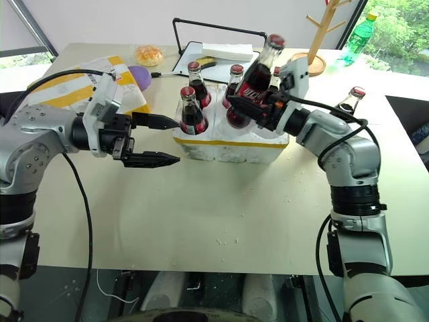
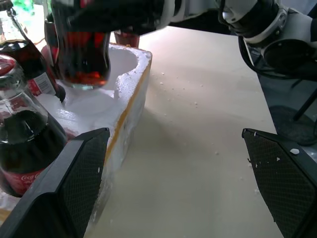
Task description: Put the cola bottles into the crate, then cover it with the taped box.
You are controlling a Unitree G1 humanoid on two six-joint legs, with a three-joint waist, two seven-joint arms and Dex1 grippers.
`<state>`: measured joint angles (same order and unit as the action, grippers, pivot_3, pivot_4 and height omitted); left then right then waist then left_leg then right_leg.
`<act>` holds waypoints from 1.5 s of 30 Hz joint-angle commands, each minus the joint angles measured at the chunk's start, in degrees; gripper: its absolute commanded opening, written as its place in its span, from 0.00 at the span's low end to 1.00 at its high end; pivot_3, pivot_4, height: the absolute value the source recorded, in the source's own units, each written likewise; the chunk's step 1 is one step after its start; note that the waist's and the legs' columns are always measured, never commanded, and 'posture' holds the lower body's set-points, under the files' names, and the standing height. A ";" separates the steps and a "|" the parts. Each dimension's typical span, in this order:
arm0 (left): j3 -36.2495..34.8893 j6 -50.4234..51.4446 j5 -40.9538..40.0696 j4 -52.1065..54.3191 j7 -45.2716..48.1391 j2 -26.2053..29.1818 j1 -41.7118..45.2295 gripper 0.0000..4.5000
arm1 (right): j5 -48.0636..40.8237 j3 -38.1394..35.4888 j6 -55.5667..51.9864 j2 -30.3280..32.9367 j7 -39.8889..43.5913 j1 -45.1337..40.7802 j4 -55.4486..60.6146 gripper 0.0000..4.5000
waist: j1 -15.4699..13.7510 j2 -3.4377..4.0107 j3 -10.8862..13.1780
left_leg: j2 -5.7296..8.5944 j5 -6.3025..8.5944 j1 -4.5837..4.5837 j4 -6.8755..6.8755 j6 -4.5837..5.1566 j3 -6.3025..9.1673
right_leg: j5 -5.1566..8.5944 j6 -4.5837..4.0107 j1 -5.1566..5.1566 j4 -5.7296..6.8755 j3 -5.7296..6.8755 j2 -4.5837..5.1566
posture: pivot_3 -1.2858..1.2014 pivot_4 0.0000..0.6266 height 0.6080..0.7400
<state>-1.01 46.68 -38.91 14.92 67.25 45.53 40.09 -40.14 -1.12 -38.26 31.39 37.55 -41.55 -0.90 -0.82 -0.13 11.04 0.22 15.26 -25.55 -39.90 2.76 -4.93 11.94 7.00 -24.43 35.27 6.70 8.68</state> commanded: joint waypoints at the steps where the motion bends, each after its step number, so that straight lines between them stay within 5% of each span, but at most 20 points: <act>1: -2.02 -0.44 -1.35 2.57 -0.85 0.79 -0.44 1.00 | 3.14 1.41 3.58 -0.10 4.19 -0.82 1.65 0.63 | 0.26 0.00 0.00 | 0.00 0.00 0.00 0.00 0.00 -0.01 | 0.00 0.00 0.00 0.00 0.00 0.00 | 0.52 0.24 1.00; 11: -1.96 -0.42 -2.27 2.97 -2.23 0.81 -0.56 1.00 | 12.42 5.52 7.16 -5.16 5.14 -1.27 -5.90 0.63 | 0.46 0.00 0.00 | -0.01 -0.01 0.07 0.00 -0.02 -0.01 | 0.00 0.00 0.03 0.00 -0.01 -0.01 | 0.52 0.24 1.00; 15: -1.39 -0.60 -2.32 2.58 -2.39 0.47 0.16 1.00 | 14.15 4.73 6.94 -7.09 4.26 -2.01 -9.03 1.00 | 1.31 -0.03 -0.02 | -0.02 -0.04 0.18 -0.01 -0.08 -0.01 | 0.00 0.00 0.10 -0.02 -0.02 -0.01 | 0.52 0.24 1.00; 24: -0.29 -1.16 -2.06 1.35 -1.99 -0.33 1.62 1.00 | 12.81 -1.29 3.54 -5.05 0.74 3.18 0.82 1.00 | 1.11 -0.03 -0.02 | -0.02 -0.06 0.19 0.00 -0.13 0.04 | 0.00 -0.01 0.11 0.01 -0.01 0.00 | 0.52 0.24 1.00; 34: 1.89 -2.71 -0.74 -2.01 -0.25 -1.99 3.90 1.00 | 4.80 -23.08 -8.70 0.97 -10.84 27.57 28.64 1.00 | 0.05 -0.03 -0.03 | -0.01 -0.05 0.17 0.01 -0.12 0.03 | 0.00 -0.01 0.12 -0.06 -0.01 0.00 | 0.52 0.24 1.00; 38: 3.23 -3.68 0.15 -4.19 0.65 -3.49 5.78 1.00 | 5.80 -31.56 -8.38 0.19 -17.02 32.09 28.43 1.00 | 0.14 -0.03 -0.03 | -0.02 -0.05 0.20 0.00 -0.12 0.01 | 0.00 -0.01 0.12 -0.03 -0.02 0.00 | 0.52 0.24 1.00; 45: 4.17 -4.71 1.19 -5.83 1.65 -4.85 7.30 1.00 | 9.53 -32.12 -4.30 0.00 -22.39 30.14 21.34 1.00 | 0.22 -0.01 -0.03 | -0.03 -0.06 0.21 0.00 -0.11 0.00 | 0.00 -0.01 0.11 -0.02 -0.05 -0.02 | 0.52 0.24 1.00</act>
<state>3.69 43.17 -37.88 8.69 68.58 40.59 45.49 -31.30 -32.64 -44.72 31.25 15.70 -9.99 21.00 -0.60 -0.15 11.01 0.19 15.20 -25.34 -39.90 2.65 -4.92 11.94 6.98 -24.33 35.25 6.64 8.67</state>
